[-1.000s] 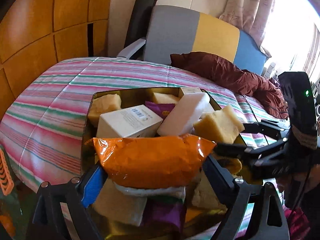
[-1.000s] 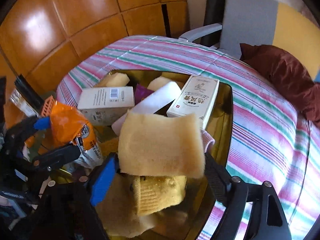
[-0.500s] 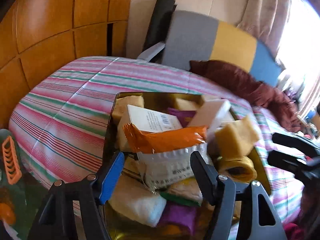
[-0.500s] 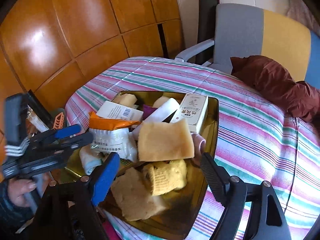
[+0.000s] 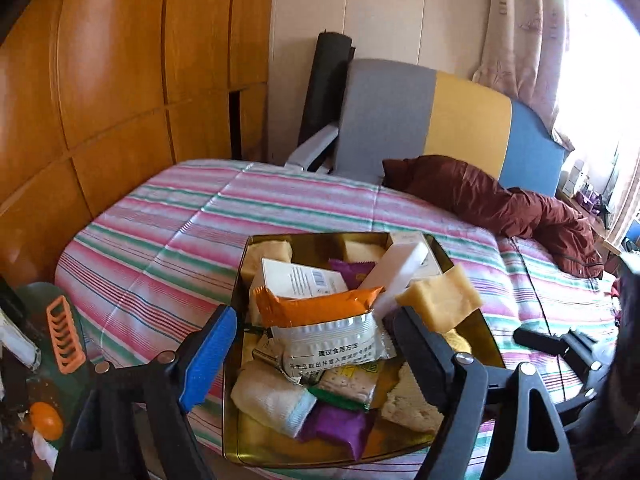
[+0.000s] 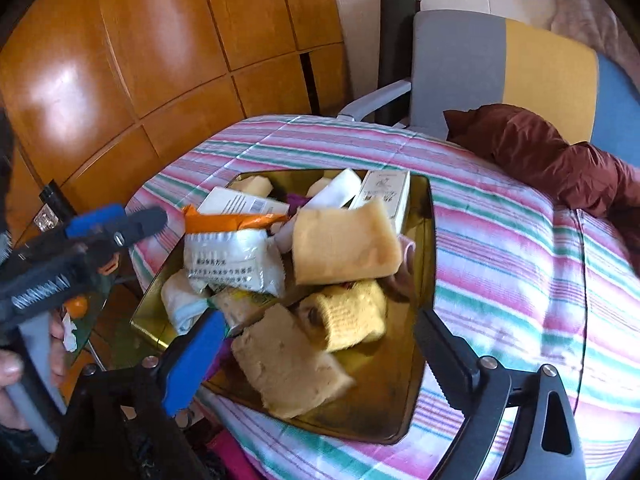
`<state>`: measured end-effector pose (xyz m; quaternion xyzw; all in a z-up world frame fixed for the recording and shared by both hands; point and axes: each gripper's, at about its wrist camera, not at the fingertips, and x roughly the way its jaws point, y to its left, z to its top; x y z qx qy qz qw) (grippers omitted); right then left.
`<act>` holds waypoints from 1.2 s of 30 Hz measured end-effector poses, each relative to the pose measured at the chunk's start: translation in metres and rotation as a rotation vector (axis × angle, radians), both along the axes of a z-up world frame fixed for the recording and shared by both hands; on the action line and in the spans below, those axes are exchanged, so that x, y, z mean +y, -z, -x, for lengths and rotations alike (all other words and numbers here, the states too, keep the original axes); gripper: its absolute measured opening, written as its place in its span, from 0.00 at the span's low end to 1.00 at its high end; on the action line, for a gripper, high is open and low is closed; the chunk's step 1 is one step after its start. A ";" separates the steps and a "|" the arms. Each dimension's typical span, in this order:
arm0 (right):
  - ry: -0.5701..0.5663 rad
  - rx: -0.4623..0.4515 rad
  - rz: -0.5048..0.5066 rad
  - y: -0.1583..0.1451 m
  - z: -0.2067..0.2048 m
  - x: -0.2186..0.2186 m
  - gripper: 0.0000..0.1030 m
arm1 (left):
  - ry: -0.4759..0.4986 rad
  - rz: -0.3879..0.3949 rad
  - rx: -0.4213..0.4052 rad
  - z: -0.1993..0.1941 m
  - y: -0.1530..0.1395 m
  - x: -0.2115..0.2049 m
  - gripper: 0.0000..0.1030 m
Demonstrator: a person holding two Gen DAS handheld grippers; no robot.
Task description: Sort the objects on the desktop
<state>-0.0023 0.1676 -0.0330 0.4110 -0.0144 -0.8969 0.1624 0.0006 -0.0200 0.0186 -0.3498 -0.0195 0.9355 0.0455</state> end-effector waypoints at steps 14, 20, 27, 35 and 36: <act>-0.007 0.025 0.001 0.002 -0.026 -0.004 0.93 | -0.095 0.152 0.112 -0.033 -0.036 0.026 0.80; -0.003 0.040 -0.005 0.000 -0.031 -0.004 0.94 | -0.097 0.147 0.102 -0.037 -0.032 0.028 0.80; 0.008 0.051 -0.054 0.002 -0.031 -0.006 0.94 | -0.086 0.057 0.043 -0.029 -0.015 0.023 0.75; 0.025 0.032 -0.075 0.011 -0.025 -0.008 0.94 | -0.087 0.039 0.006 -0.020 -0.001 0.018 0.73; 0.027 0.030 -0.077 0.012 -0.025 -0.008 0.94 | -0.091 0.041 0.003 -0.019 0.000 0.017 0.73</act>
